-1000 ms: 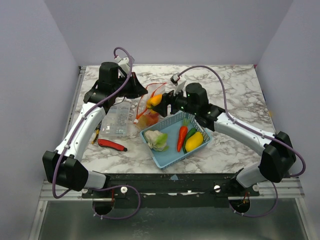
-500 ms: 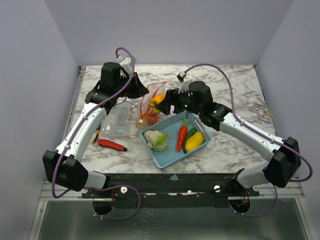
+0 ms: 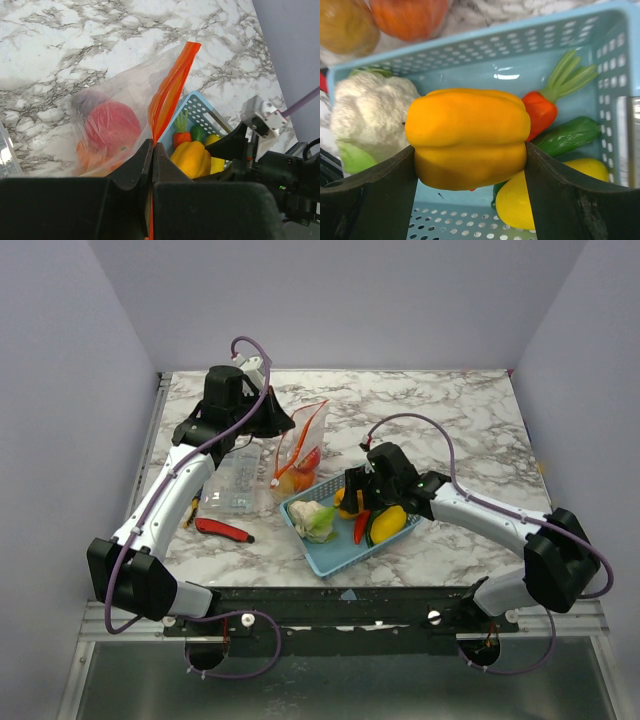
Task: Place the food in the zip-top bag and seal the zipper
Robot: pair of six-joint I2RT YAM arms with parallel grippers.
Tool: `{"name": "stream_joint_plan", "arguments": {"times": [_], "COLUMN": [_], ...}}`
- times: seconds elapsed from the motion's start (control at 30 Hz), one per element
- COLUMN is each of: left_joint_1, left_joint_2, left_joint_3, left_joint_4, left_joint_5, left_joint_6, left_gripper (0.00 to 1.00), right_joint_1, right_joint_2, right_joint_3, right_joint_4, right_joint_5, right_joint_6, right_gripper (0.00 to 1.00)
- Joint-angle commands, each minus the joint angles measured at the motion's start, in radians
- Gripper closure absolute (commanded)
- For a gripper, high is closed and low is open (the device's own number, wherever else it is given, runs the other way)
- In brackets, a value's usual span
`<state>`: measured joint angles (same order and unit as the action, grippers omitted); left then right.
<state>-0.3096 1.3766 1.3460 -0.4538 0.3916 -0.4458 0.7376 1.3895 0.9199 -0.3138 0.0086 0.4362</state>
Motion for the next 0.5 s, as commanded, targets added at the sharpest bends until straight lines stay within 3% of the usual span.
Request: {"name": "stream_joint_plan", "arguments": {"times": [0.0, 0.1, 0.17, 0.47], "left_joint_1": [0.0, 0.0, -0.001, 0.001], "left_joint_2": [0.014, 0.014, 0.016, 0.015], "left_joint_3": [0.026, 0.028, 0.031, 0.035], "left_joint_4": [-0.001, -0.003, -0.007, -0.008], "left_joint_5": [0.013, 0.013, 0.017, 0.039], "left_joint_6": [0.012, 0.015, 0.016, 0.015], "left_gripper": [1.0, 1.0, 1.0, 1.0], "right_joint_1": [0.002, 0.002, 0.003, 0.002], "right_joint_2": [0.091, 0.15, 0.161, 0.05], "right_joint_3": [0.049, 0.09, 0.107, 0.21], "right_joint_4": [0.016, -0.026, -0.045, -0.042], "right_joint_5": [-0.045, -0.042, -0.04, -0.024], "right_joint_6": [0.041, 0.069, 0.091, 0.139], "right_gripper": [0.47, 0.26, 0.18, 0.02]}}
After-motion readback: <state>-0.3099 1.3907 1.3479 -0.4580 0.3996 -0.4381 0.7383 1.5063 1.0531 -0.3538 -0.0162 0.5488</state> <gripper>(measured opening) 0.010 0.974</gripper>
